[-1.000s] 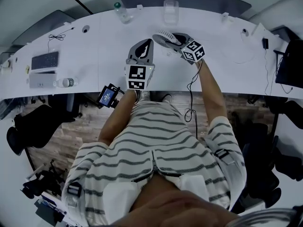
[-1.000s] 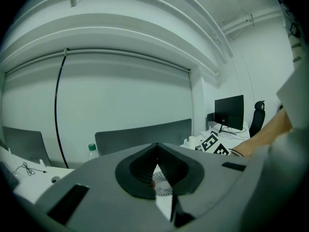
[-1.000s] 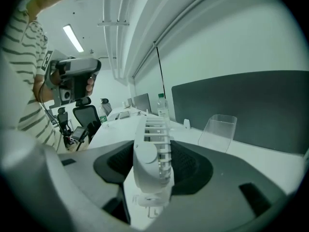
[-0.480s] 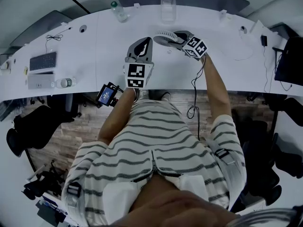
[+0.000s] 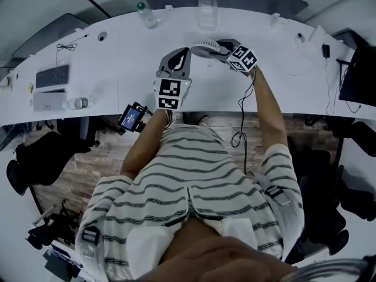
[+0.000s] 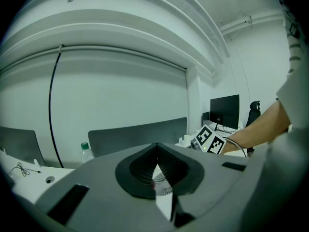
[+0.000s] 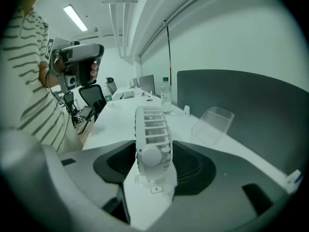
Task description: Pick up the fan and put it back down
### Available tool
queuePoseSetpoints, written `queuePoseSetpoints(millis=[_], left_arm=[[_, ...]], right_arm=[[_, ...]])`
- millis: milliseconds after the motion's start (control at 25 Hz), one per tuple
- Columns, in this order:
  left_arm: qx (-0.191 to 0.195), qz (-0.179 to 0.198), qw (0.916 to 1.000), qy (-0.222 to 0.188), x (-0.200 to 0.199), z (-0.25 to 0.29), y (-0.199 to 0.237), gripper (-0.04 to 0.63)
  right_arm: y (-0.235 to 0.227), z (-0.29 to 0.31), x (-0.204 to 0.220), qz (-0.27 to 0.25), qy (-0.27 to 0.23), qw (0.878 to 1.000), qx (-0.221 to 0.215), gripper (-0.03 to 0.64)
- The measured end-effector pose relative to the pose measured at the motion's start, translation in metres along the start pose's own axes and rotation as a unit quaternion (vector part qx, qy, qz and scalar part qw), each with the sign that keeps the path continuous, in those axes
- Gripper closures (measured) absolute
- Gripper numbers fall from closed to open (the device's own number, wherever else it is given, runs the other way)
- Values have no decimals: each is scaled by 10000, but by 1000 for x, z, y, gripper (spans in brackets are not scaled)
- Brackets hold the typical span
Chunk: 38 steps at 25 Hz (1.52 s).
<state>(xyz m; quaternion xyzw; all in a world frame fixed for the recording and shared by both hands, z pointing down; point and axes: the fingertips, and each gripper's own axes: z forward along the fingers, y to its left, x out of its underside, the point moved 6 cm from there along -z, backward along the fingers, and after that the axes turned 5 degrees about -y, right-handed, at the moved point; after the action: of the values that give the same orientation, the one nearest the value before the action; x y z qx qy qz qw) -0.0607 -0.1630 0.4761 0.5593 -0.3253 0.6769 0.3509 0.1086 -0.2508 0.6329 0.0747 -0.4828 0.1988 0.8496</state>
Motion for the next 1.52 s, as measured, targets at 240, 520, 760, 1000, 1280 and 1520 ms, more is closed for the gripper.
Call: queuePoseSetpoints(millis=[240, 520, 760, 1000, 1280, 1520], left_arm=[[43, -24, 10000, -33, 0, 0, -1, 588], [135, -61, 9999, -50, -2, 0, -5, 588], [214, -59, 9996, -164, -6, 2, -9, 588], [329, -91, 9992, -198, -8, 3, -16, 588], [421, -198, 9983, -342, -15, -1, -22, 588], [452, -215, 9979, -421, -20, -3, -22, 588]], right_arm=[[-1, -15, -4, 230, -90, 9997, 36, 393], [5, -32, -12, 531, -475, 9971, 285, 393], [12, -50, -25, 1037, -995, 9868, 745, 394], [25, -72, -47, 1349, -1697, 9656, 1436, 517], [53, -90, -74, 1499, -2168, 9358, 2341, 604], [80, -97, -97, 1652, -2381, 9065, 3069, 606]])
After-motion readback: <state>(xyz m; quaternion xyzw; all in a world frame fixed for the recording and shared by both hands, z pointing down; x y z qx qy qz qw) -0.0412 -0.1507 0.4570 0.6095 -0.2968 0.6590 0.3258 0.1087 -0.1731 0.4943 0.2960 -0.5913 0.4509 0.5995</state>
